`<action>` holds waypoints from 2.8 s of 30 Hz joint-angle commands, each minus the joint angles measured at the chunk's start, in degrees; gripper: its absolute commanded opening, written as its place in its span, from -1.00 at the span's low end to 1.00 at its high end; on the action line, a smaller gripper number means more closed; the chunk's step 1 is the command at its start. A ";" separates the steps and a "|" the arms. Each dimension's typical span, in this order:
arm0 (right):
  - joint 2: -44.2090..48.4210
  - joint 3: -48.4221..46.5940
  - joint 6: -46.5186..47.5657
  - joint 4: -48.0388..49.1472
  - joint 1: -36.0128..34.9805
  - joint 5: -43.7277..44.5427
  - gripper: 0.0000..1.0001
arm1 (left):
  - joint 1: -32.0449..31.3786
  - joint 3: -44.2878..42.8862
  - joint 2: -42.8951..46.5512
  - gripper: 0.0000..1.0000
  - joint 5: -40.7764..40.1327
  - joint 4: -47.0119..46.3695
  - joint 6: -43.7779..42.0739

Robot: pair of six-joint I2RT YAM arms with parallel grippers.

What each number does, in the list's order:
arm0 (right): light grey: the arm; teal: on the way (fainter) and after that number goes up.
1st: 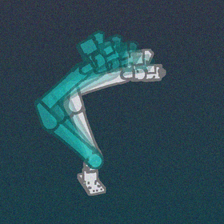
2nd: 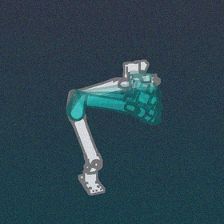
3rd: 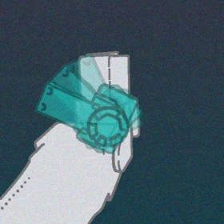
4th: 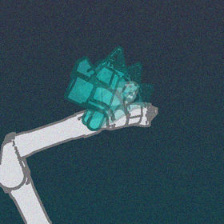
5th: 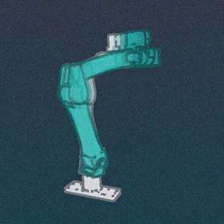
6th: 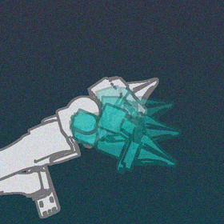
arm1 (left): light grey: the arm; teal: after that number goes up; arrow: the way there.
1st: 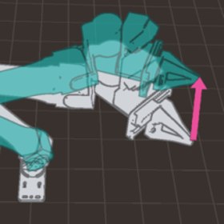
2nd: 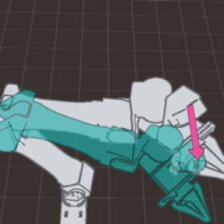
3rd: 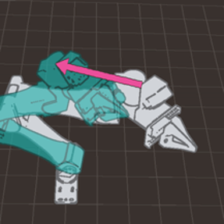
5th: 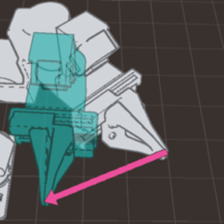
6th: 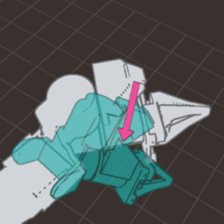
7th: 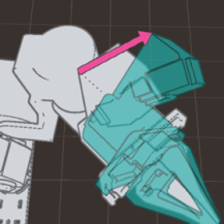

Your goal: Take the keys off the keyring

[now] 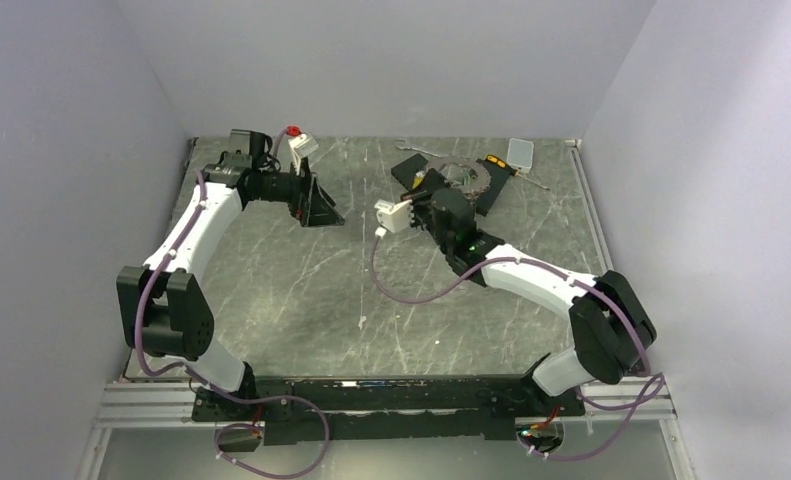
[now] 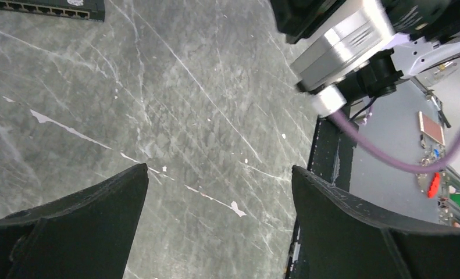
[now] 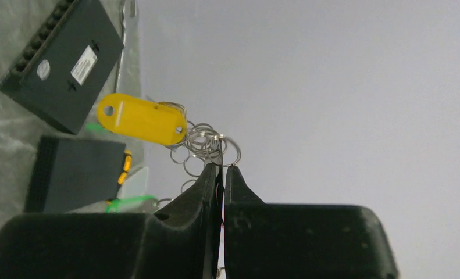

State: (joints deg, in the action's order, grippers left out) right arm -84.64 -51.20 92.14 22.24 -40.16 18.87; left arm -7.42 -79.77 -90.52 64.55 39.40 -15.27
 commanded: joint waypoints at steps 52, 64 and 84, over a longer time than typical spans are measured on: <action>3.06 -29.54 -58.52 -38.81 7.60 -49.44 -1.00 | -12.13 -1.35 -2.45 -0.20 2.79 -25.62 17.47; 2.61 -28.54 -58.29 -36.75 6.57 -42.48 -1.00 | -13.90 -2.98 -2.67 -0.58 0.38 -21.13 12.41; 2.42 -27.21 -54.09 -36.46 5.13 -36.11 -1.00 | -14.80 -9.47 -1.75 -0.85 -12.33 -8.90 1.66</action>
State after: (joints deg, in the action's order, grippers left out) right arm -84.14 -78.06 35.51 -19.88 -34.65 -21.21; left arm -21.63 -85.45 -94.35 53.87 26.04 -9.54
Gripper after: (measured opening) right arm 0.064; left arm 0.105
